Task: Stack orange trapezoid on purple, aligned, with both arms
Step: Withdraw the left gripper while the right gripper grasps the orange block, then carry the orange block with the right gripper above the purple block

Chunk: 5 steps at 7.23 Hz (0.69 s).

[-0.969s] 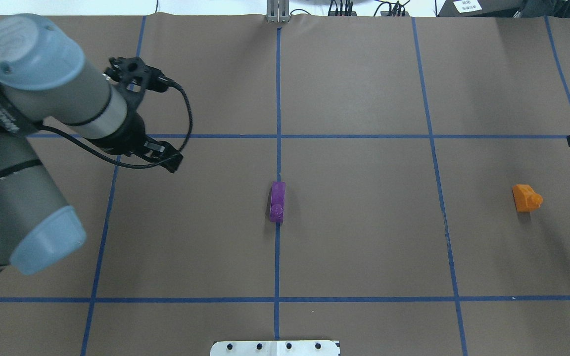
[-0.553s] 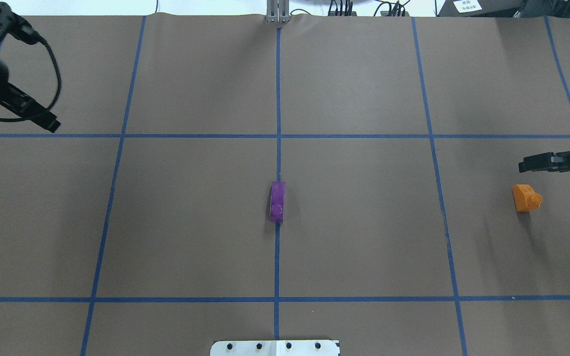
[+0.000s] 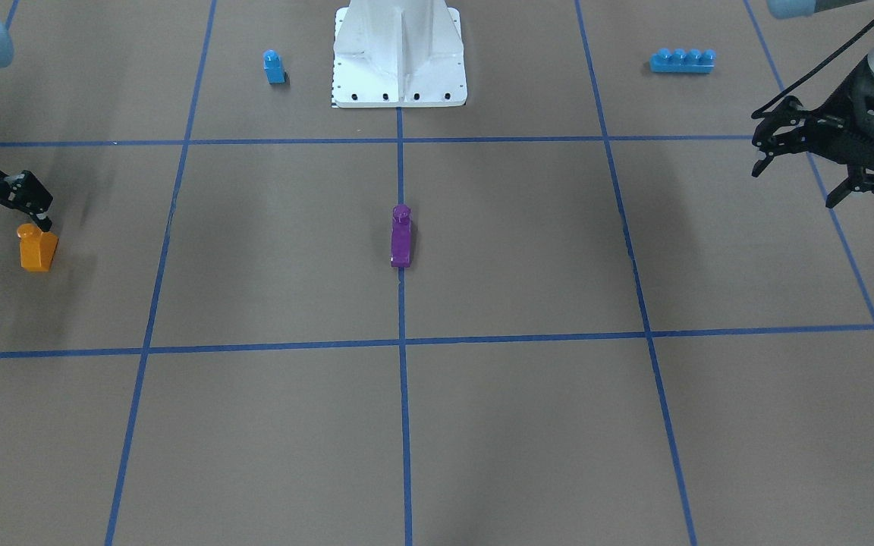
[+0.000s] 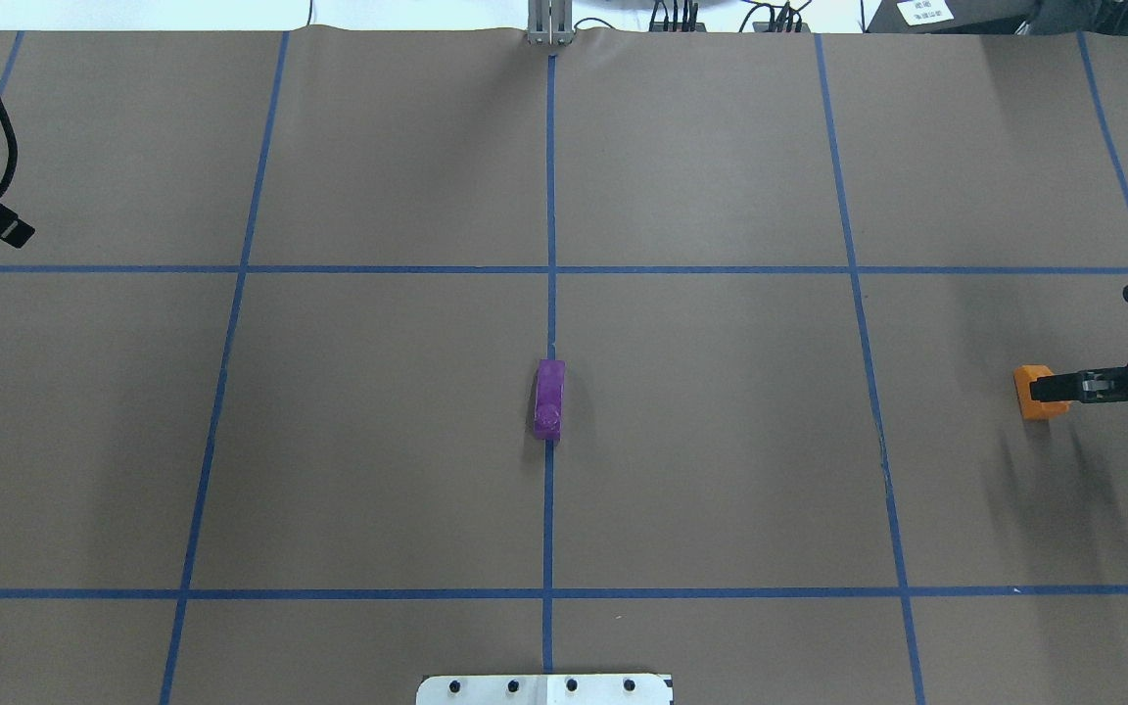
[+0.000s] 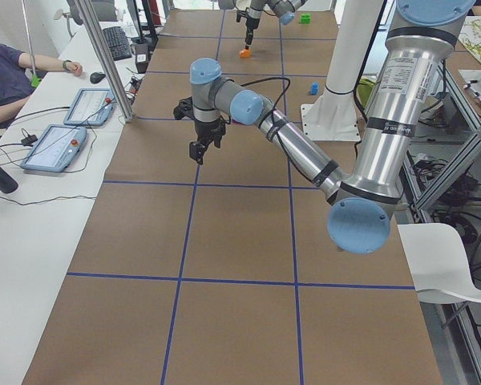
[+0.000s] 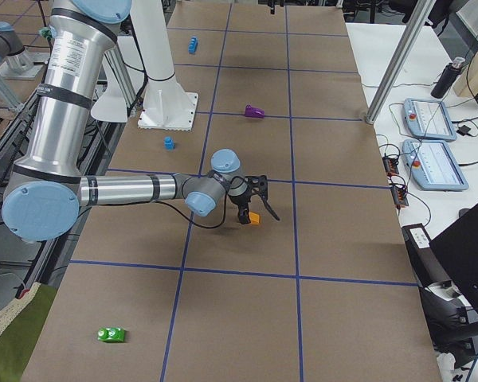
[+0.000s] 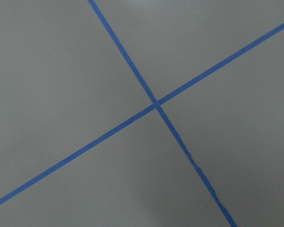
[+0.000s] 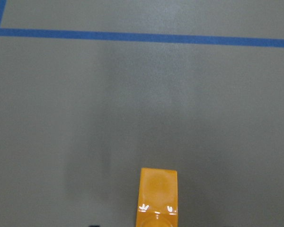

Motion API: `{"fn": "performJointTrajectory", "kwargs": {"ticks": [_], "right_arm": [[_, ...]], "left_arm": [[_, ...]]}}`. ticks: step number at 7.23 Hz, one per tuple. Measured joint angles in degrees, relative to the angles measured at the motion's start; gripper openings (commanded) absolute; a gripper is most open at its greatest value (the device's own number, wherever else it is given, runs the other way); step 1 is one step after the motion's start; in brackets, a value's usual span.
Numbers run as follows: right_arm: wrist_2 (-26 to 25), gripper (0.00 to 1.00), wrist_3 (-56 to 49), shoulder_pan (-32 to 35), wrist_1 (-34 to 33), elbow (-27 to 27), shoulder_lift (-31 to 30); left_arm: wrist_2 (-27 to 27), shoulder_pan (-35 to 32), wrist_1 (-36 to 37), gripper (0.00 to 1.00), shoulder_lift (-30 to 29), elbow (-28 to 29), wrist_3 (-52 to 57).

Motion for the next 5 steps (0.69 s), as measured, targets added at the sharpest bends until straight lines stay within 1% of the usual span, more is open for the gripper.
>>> {"fn": "performJointTrajectory", "kwargs": {"ticks": [4,5], "right_arm": [[-0.2,0.61,0.0,-1.5,0.2,-1.5,0.5],[-0.2,0.52,0.0,-1.6,0.2,-2.1,1.1]], "left_arm": [[0.0,0.0,0.0,1.0,0.0,0.0,-0.1],[0.0,0.1,-0.1,1.0,0.0,0.0,-0.2]]}}
